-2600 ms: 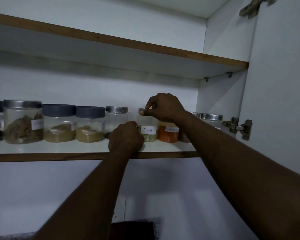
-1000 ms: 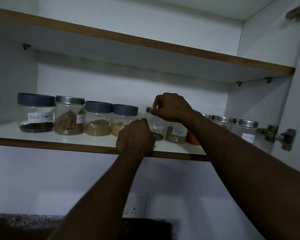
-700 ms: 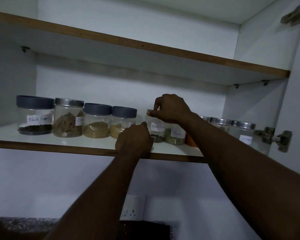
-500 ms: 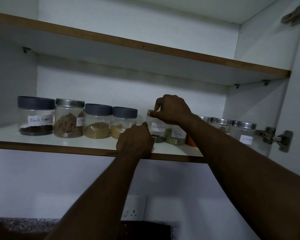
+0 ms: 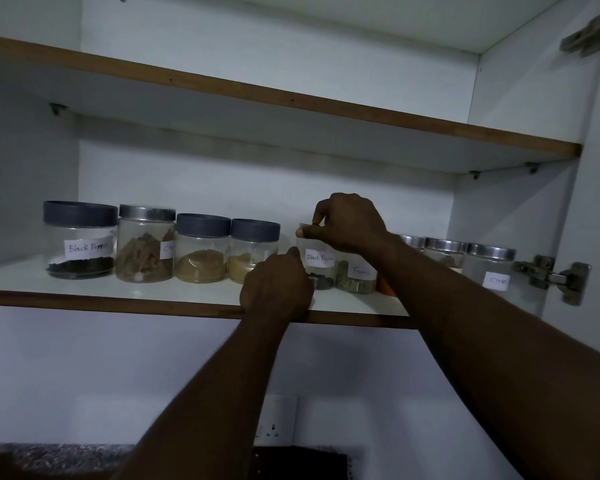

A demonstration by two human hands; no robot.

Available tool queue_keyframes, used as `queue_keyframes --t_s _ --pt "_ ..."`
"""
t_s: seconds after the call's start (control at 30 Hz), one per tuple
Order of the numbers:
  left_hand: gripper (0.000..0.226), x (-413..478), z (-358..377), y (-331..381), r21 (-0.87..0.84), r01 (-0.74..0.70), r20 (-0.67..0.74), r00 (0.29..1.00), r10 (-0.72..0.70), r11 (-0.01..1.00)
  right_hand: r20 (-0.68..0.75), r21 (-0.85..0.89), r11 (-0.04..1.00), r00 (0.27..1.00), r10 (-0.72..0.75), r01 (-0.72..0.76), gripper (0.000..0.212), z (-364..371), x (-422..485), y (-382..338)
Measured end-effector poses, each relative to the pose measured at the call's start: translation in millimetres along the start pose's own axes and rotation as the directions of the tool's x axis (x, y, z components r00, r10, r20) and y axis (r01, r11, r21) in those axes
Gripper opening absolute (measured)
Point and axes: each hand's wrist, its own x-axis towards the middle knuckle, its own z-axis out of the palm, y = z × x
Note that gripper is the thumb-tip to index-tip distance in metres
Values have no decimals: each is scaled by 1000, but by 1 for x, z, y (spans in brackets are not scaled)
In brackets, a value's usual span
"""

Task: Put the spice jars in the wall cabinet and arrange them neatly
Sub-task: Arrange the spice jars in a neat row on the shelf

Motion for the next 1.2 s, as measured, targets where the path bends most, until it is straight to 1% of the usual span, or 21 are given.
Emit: queue_keyframes --t_s 0.03,0.1,0.2,0.23,0.3,0.33,0.37,0.4,0.47,0.57,0.7,0.8,0.87,1.03,1.2 --pt "47 -2 0 2 -12 17 -23 1000 -17 1000 18 -3 1000 1000 9 -9 59 -1 0 0" --pt "32 -7 -3 5 -53 79 -120 989 -85 995 60 -12 999 998 36 -36 63 -6 -1 -3" --pt "25 -17 -10 1 -129 186 -262 941 -214 974 70 -5 998 995 64 -64 70 -10 -2 -15" --pt "23 -20 -14 -2 -155 212 -283 926 -249 965 61 42 998 997 53 -56 68 -11 -2 -20" --pt "20 -23 -23 -17 -171 259 -293 908 -300 951 59 210 978 998 -9 -4 59 -13 0 -34" --pt "20 -24 -27 -26 -164 278 -291 903 -315 947 85 294 955 995 -52 25 56 -15 2 -41" --pt "20 -24 -31 -35 -152 290 -288 901 -323 945 125 349 936 987 -100 51 58 -17 4 -50" --pt "21 -24 -35 -43 -139 295 -289 901 -323 945 170 366 928 975 -145 74 62 -18 7 -58" --pt "20 -23 -39 -55 -104 279 -290 910 -298 955 256 324 939 946 -200 111 66 -15 12 -74" --pt "19 -23 -40 -59 -62 230 -267 934 -238 971 325 245 958 918 -228 151 54 -6 17 -87" --pt "28 -20 -39 -62 -23 202 -204 958 -202 979 276 129 975 938 -208 178 47 -1 13 -91" --pt "39 -15 -38 -63 50 188 -99 978 -183 981 220 47 989 965 -145 138 51 -1 13 -86" --pt "42 -12 -38 -62 83 184 -47 982 -181 979 187 39 994 976 -112 106 54 0 12 -83" --pt "38 -16 -38 -60 75 187 -87 980 -180 980 110 33 997 991 -74 71 58 4 6 -82" --pt "44 -13 -37 -62 89 166 -31 986 -164 982 115 32 999 993 -16 12 61 3 2 -86"
